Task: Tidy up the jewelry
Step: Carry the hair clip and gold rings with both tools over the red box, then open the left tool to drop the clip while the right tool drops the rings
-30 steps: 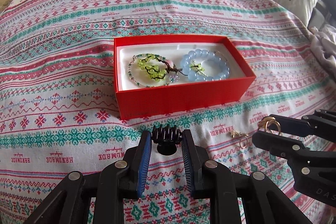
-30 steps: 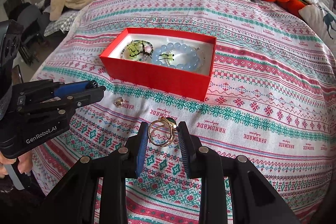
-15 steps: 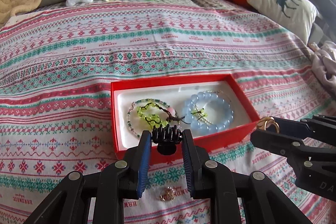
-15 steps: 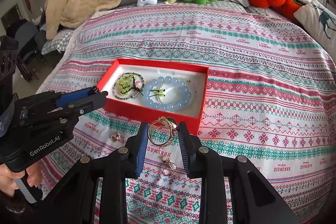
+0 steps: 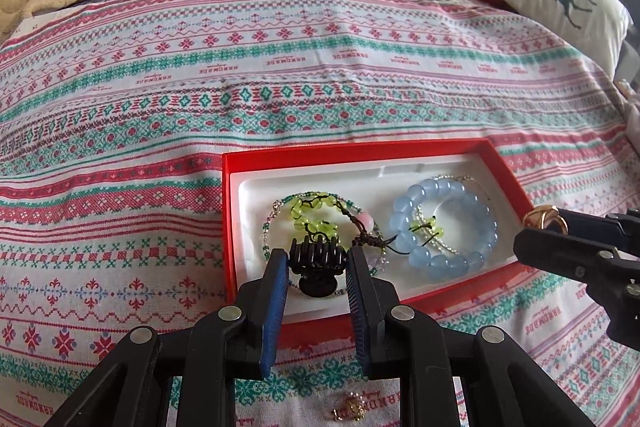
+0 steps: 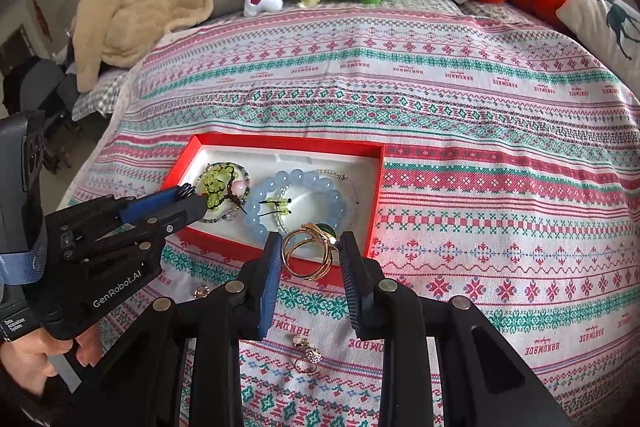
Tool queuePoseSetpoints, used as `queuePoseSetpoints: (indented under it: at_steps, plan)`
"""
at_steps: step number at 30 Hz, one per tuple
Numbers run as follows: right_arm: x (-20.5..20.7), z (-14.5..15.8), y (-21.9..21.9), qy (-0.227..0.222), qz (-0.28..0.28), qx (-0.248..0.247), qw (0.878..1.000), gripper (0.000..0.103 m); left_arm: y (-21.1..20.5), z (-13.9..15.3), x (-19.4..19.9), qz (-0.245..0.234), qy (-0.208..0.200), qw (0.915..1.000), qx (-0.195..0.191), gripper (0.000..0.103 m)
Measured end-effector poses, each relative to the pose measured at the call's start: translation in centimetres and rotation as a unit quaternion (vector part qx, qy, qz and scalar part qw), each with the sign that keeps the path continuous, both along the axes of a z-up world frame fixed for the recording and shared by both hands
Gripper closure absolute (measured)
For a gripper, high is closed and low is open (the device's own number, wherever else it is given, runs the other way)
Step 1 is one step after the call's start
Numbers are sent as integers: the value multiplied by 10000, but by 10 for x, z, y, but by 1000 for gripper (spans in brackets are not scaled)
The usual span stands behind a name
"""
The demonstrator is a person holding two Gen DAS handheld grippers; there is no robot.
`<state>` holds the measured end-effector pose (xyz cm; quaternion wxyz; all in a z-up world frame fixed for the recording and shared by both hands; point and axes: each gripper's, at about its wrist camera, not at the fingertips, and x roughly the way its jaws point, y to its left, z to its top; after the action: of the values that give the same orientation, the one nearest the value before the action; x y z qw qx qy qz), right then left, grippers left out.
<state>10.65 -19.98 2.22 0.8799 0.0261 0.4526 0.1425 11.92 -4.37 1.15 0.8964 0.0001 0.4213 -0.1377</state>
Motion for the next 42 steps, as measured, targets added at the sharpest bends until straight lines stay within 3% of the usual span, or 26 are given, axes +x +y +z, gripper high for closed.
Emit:
queuePoseSetpoints:
  at_steps: [7, 18, 29, 34, 42]
  plan:
    - [11, -3, -4, 33, -78, 24, 10000, 72, -1, 5, -8, -30, -76, 9999, 120, 60]
    - [24, -11, 8, 94, 12, -89, 9999, 72, 6, 17, -33, 31, -76, 9997, 220, 50]
    - [33, -15, 17, 115, 7, -120, 9999, 72, 22, 9, -35, 227, 193, 9992, 258, 46]
    - [27, -8, 14, 69, 14, -13, 10000, 51, 26, 7, -36, 286, 268, 9989, 255, 37]
    - [5, 5, 6, -16, 64, -35, 10000, 42, 28, 2, -43, 300, 414, 9981, 339, 27]
